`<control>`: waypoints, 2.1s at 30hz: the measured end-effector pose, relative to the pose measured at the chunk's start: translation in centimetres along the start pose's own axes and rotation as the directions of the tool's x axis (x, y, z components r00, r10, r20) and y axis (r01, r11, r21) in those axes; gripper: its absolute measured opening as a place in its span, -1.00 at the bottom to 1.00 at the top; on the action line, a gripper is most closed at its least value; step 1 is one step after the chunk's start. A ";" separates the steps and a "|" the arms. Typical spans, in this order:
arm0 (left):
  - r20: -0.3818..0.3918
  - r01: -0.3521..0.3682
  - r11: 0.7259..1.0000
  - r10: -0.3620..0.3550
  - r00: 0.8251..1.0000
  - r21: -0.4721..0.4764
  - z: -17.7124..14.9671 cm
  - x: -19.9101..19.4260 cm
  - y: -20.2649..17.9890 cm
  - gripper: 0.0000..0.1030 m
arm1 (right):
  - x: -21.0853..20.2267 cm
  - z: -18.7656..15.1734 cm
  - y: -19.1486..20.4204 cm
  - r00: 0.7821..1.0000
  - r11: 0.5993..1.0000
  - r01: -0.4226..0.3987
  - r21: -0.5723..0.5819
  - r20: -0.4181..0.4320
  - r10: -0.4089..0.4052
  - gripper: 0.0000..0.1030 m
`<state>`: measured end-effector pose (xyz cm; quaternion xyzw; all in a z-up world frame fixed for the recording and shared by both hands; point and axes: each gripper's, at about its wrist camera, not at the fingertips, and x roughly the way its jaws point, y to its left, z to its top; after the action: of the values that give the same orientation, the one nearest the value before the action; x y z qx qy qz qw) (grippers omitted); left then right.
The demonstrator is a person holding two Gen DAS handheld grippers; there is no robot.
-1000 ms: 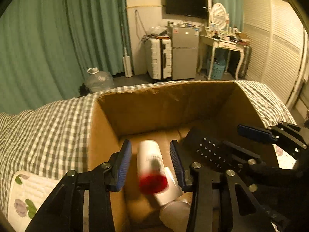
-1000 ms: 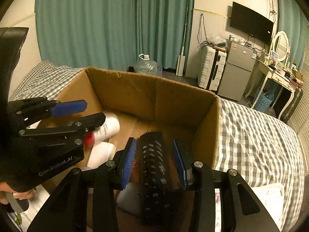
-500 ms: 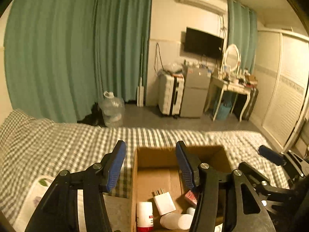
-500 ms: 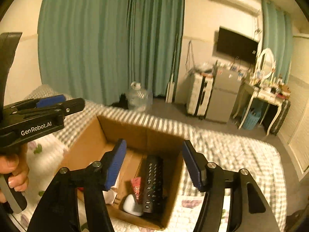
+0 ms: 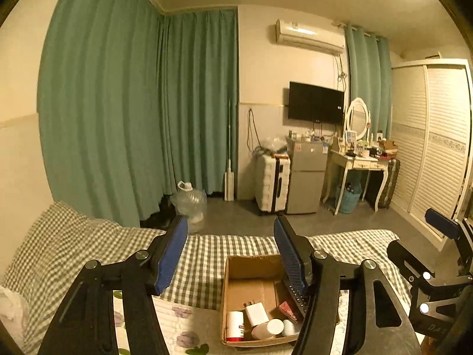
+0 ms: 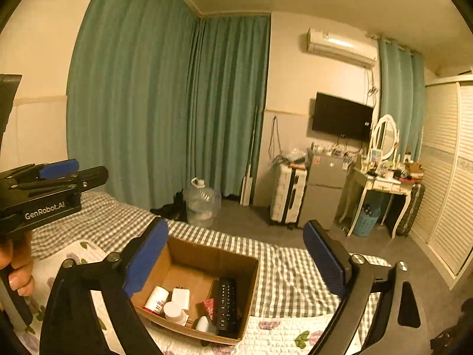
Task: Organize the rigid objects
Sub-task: 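Move the left tool back toward the white block charger on the quilt, then grasp the white block charger with the left tool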
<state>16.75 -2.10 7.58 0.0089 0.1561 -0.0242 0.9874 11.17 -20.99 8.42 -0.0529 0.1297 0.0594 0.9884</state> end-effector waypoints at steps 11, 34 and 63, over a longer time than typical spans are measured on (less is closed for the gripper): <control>0.101 -0.022 1.000 0.020 0.995 0.013 0.5 -6.1 -0.3 0.32 | -7.0 1.1 0.8 0.997 1.000 -0.008 -0.002 0.076 0.008 1.00; -0.157 0.019 0.999 -0.014 0.988 0.028 -10.0 -0.9 -2.9 0.34 | -5.3 -8.0 -0.1 0.988 1.000 -0.018 0.025 -0.153 0.022 0.99; -0.632 0.191 0.977 -0.091 0.770 0.092 -28.9 7.8 -7.8 0.34 | 4.7 -24.6 -0.4 0.847 0.987 -0.063 0.148 -0.515 0.131 0.65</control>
<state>14.90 -9.47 -22.44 0.0792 0.4718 -0.1060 0.8717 9.59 -23.81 -16.37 0.0019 0.3993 0.0844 0.9129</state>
